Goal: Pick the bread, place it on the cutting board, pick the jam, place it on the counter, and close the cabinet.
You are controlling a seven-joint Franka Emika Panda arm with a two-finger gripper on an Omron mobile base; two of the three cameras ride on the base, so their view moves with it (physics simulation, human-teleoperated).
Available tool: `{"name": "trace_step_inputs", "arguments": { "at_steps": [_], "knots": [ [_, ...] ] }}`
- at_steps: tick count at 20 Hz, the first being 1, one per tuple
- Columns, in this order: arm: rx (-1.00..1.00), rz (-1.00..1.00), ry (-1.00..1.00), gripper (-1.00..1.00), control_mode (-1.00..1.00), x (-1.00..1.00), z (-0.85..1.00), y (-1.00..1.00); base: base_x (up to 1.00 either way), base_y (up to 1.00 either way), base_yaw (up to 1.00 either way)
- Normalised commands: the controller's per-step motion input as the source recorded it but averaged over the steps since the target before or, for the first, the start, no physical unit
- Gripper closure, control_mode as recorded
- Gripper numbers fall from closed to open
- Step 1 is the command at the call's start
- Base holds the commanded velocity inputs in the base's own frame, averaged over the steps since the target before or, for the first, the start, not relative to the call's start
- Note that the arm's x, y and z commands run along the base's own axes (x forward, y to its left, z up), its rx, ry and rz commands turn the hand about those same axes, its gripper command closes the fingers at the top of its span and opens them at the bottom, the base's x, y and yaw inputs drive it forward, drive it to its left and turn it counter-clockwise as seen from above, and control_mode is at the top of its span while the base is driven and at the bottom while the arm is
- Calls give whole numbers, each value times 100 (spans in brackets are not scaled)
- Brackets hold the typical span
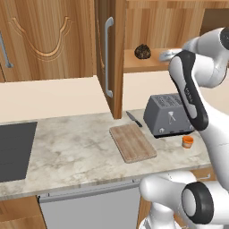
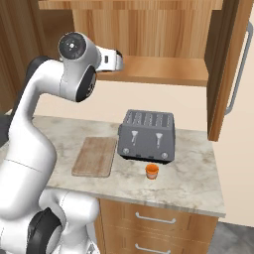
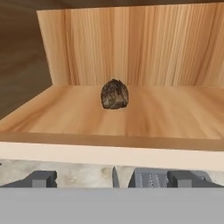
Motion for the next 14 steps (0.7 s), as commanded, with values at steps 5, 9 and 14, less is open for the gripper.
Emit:
{"name": "trace_step_inputs", "arguments": {
  "at_steps": [5,9,14],
  "knots": [
    [0,0,7,-100,-100,35,0,2,0,0,0],
    [0,0,4,-100,-100,35,0,4,0,0,0],
    [0,0,0,-100,-100,32,0,2,0,0,0]
  ]
}}
